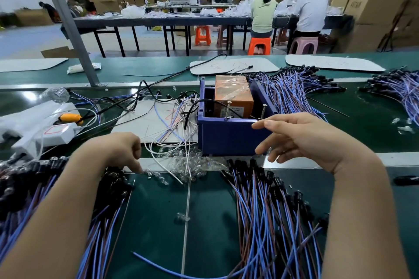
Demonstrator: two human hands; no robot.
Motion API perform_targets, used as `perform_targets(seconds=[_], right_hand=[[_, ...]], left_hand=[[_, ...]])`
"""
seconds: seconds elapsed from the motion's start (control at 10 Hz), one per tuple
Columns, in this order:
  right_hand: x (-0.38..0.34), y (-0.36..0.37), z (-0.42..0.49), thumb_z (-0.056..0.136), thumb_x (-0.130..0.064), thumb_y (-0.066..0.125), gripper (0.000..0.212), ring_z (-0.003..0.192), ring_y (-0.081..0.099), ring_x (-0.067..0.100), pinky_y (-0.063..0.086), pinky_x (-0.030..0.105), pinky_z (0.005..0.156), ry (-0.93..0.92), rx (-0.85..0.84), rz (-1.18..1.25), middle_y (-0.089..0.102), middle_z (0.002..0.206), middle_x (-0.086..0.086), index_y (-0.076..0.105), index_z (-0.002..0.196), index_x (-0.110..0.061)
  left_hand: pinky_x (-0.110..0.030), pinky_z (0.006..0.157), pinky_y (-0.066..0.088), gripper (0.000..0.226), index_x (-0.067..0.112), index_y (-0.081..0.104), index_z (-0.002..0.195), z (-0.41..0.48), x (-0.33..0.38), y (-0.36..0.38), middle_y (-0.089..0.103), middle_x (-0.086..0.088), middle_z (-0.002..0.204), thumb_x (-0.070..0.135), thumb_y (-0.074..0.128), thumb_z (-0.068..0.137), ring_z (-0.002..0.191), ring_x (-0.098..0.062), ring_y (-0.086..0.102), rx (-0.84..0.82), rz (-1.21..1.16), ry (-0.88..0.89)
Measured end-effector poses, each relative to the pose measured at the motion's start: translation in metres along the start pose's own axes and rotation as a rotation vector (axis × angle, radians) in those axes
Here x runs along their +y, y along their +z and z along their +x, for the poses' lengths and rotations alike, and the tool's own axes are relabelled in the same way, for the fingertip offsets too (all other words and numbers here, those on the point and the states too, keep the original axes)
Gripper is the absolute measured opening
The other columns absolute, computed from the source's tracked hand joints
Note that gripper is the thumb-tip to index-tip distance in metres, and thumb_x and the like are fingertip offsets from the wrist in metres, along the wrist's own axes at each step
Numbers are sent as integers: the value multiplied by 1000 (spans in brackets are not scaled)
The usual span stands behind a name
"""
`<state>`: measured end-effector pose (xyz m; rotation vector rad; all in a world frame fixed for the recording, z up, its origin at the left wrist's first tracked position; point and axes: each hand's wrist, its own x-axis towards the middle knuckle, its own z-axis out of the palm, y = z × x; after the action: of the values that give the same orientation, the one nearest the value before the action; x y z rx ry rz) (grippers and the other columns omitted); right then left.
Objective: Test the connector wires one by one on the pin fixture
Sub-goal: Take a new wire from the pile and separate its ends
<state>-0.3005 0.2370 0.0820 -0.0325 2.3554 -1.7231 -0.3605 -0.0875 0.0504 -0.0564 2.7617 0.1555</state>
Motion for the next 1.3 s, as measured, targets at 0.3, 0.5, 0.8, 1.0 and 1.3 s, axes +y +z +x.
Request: perform_targets(seconds=[0.3, 0.5, 0.8, 1.0, 1.3], right_hand=[[1, -2, -1, 100, -26, 46, 23, 60, 66, 20, 53, 23, 55, 7, -11, 3, 75, 81, 13, 66, 108, -17], [-1, 9, 4, 100, -25, 46, 23, 59, 64, 19, 52, 23, 56, 19, -57, -8, 75, 79, 13, 66, 108, -15], [-12, 48, 14, 101, -25, 44, 25, 60, 62, 19, 50, 21, 55, 3, -254, -112, 74, 81, 14, 63, 111, -12], [-25, 79, 12, 102, -34, 40, 37, 56, 61, 23, 52, 24, 52, -19, -319, 41, 71, 73, 14, 56, 120, -6], [-55, 130, -9, 101, -43, 33, 53, 59, 68, 24, 55, 25, 52, -3, -457, 650, 70, 71, 18, 61, 81, -3]], left_hand=[[-25, 81, 49, 17, 23, 64, 86, 0, -7, -2, 66, 1, 96, 10, 72, 79, 92, -18, 62, 32, 14, -9], [-28, 81, 51, 24, 32, 64, 86, -9, -10, -9, 68, 8, 86, 13, 75, 77, 83, -11, 64, 86, -71, 72], [-19, 60, 42, 28, 32, 64, 98, -24, -8, -22, 68, 10, 80, 11, 74, 81, 75, -6, 62, 256, -198, 166], [-4, 65, 46, 27, 29, 67, 100, -47, 21, -36, 69, 7, 80, 8, 71, 83, 64, 4, 64, 831, -607, 424], [-14, 83, 49, 34, 34, 64, 98, -104, 80, -31, 71, 10, 98, 3, 63, 83, 95, -5, 68, 805, -988, 971]])
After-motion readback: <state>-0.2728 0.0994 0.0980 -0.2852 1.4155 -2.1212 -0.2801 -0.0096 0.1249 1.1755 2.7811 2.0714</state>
